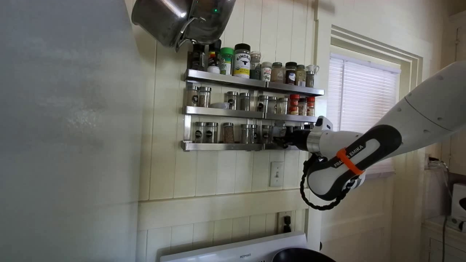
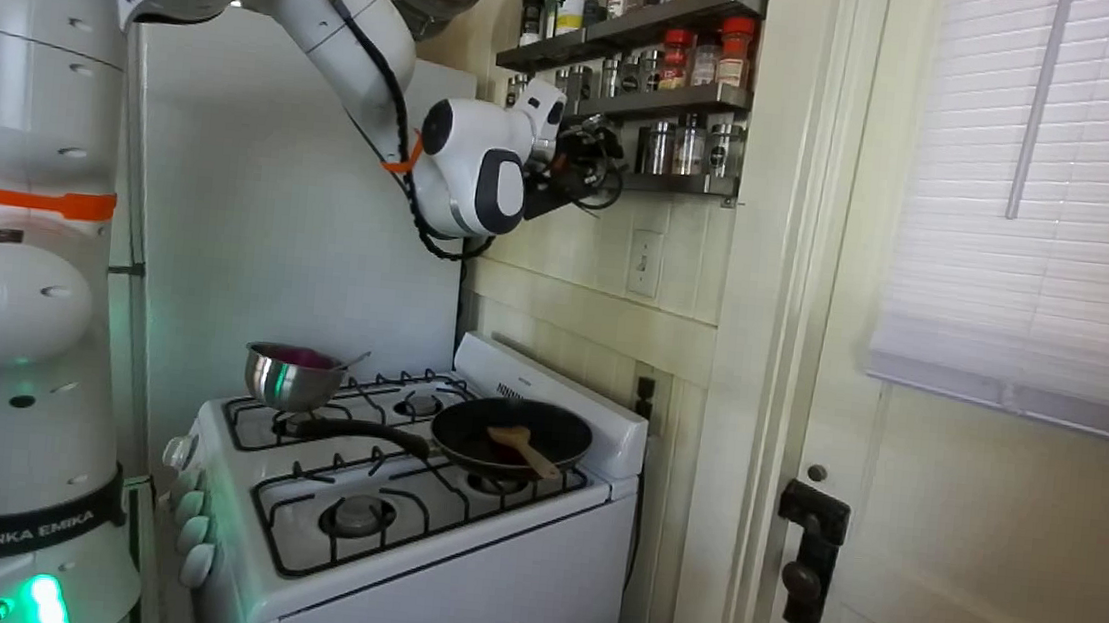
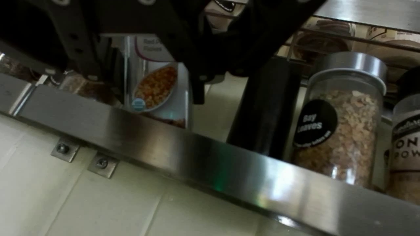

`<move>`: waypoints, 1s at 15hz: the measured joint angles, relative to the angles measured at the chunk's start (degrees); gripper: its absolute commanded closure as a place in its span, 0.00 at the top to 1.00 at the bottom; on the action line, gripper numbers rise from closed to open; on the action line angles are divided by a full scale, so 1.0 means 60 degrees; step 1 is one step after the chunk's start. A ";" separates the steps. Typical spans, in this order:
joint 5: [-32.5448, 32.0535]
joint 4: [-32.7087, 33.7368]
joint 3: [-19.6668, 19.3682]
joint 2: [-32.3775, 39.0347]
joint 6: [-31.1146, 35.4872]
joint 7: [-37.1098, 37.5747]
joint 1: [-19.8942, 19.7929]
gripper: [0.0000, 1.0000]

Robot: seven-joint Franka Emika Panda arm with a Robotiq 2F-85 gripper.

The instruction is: Grab a bottle, then put some spice onto the pan

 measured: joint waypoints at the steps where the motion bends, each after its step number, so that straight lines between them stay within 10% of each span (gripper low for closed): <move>1: 0.0003 0.0000 0.0000 0.0028 0.0075 -0.0037 -0.0006 0.23; 15: 0.0007 0.0113 -0.0082 0.0687 0.1676 -0.0987 -0.0107 0.23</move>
